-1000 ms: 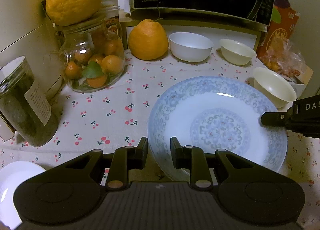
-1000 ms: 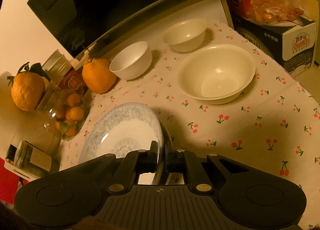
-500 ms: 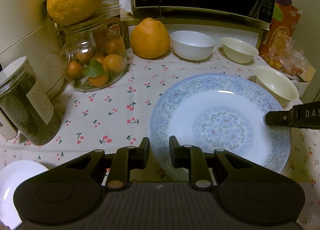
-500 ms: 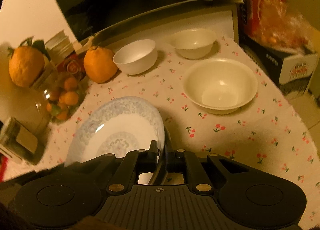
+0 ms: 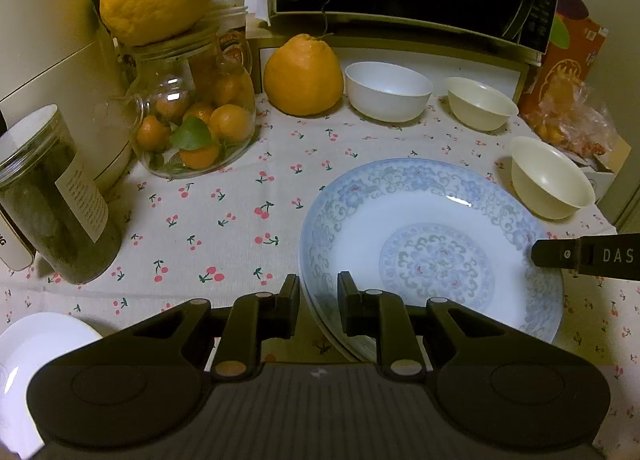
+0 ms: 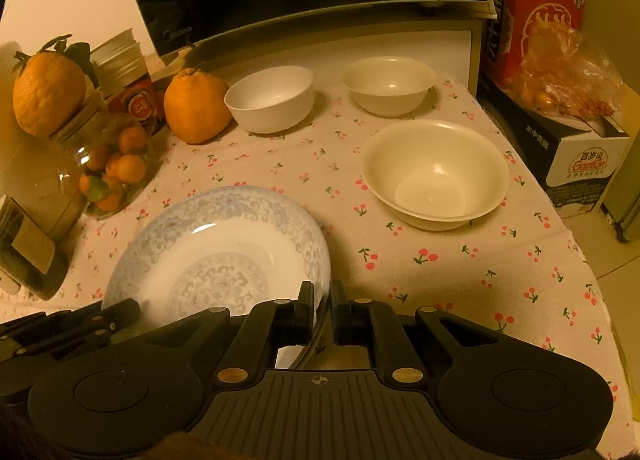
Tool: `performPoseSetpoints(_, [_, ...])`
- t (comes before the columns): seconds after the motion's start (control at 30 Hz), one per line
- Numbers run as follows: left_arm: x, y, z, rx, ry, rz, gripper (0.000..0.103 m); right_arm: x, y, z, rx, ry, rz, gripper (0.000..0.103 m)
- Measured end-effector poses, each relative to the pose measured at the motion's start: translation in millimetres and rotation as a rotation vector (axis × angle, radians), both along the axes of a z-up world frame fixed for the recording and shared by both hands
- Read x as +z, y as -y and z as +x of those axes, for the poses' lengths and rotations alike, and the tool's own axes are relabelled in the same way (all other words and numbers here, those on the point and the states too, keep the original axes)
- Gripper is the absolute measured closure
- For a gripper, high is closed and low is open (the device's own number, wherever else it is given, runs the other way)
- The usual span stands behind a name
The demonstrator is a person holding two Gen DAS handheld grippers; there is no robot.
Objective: Organize plates and bowls
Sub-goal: 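Lower the large plate onto the light blue plate and open both grippers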
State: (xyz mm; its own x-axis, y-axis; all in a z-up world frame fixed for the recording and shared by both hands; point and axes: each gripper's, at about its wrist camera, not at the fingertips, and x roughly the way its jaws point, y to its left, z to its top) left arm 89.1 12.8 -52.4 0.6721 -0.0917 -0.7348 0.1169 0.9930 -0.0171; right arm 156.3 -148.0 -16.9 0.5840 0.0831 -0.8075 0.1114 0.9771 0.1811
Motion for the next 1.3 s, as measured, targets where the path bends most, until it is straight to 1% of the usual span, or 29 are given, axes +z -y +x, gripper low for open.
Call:
performPoseSetpoints(0.07, [0.1,-0.3,0.2,0.000,-0.001,-0.003,0.085,-0.2,0.4,-0.1,0.003,-0.001,0.001,0.093])
performPoseSetpoints(0.1, [0.1,-0.7,0.3,-0.001,-0.002,-0.004,0.085,-0.6,0.6,0.0,0.006,-0.006,0.007,0.091])
performPoseSetpoints(0.2, [0.5,-1.7,0.1,-0.005,-0.008,-0.015,0.084,-1.0,1.4,-0.1,0.002,-0.010,0.016,0.091])
performPoseSetpoints(0.27, [0.8,-1.9,-0.6,-0.009,-0.013,-0.021,0.080,-0.8,2.1,0.0,0.000,-0.013,0.024,0.090])
performPoseSetpoints(0.3, [1.3,-1.7,-1.2,-0.011,-0.013,-0.022,0.078,-0.6,3.0,-0.2,-0.002,-0.016,0.032,0.089])
performPoseSetpoints(0.37, [2.7,-1.4,-2.8,-0.014,-0.011,-0.022,0.077,-0.1,5.0,-0.6,-0.007,-0.021,0.047,0.085])
performPoseSetpoints(0.4, [3.6,-1.1,-3.6,-0.016,-0.012,-0.023,0.076,0.2,5.3,-1.1,-0.008,-0.023,0.050,0.084])
performPoseSetpoints(0.47, [4.8,-1.2,-4.3,-0.018,-0.017,-0.026,0.071,0.7,5.2,-2.4,-0.006,-0.026,0.051,0.084])
performPoseSetpoints(0.53, [6.1,-1.4,-5.6,-0.020,-0.023,-0.028,0.064,1.6,5.4,-3.8,-0.002,-0.031,0.057,0.076])
performPoseSetpoints(0.57, [6.8,-1.7,-6.4,-0.022,-0.027,-0.029,0.062,2.4,5.5,-4.5,-0.002,-0.030,0.060,0.069])
performPoseSetpoints(0.6, [7.3,-1.9,-6.8,-0.022,-0.032,-0.030,0.055,3.5,5.6,-5.7,-0.002,-0.028,0.062,0.064])
performPoseSetpoints(0.63, [7.9,-2.4,-7.2,-0.021,-0.040,-0.031,0.047,4.8,5.8,-6.7,-0.002,-0.026,0.063,0.062])
performPoseSetpoints(0.7, [9.7,-4.1,-9.2,-0.018,-0.049,-0.039,0.040,7.1,6.6,-8.3,-0.001,-0.024,0.068,0.045])
performPoseSetpoints(0.77, [12.1,-5.9,-11.8,-0.023,-0.056,-0.047,0.034,9.7,8.1,-10.3,-0.004,-0.019,0.077,0.039])
performPoseSetpoints(0.83, [14.2,-7.4,-14.3,-0.027,-0.062,-0.046,0.027,11.5,9.1,-11.7,-0.003,-0.025,0.084,0.035])
performPoseSetpoints(0.87, [15.1,-8.0,-15.4,-0.028,-0.063,-0.044,0.025,12.3,9.4,-12.7,-0.002,-0.027,0.088,0.032])
performPoseSetpoints(0.93, [17.5,-10.1,-18.3,-0.031,-0.066,-0.040,0.019,13.8,9.7,-15.0,0.000,-0.033,0.092,0.028])
performPoseSetpoints(1.0, [19.7,-12.6,-21.0,-0.032,-0.069,-0.036,0.016,15.2,9.5,-18.0,0.000,-0.043,0.097,0.022])
performPoseSetpoints(1.13, [23.7,-18.9,-26.2,-0.038,-0.082,-0.033,0.009,17.2,9.4,-24.7,0.000,-0.070,0.125,0.018])
performPoseSetpoints(1.3, [26.8,-27.8,-33.5,-0.047,-0.104,-0.025,0.007,17.7,7.3,-33.3,-0.005,-0.114,0.147,0.013])
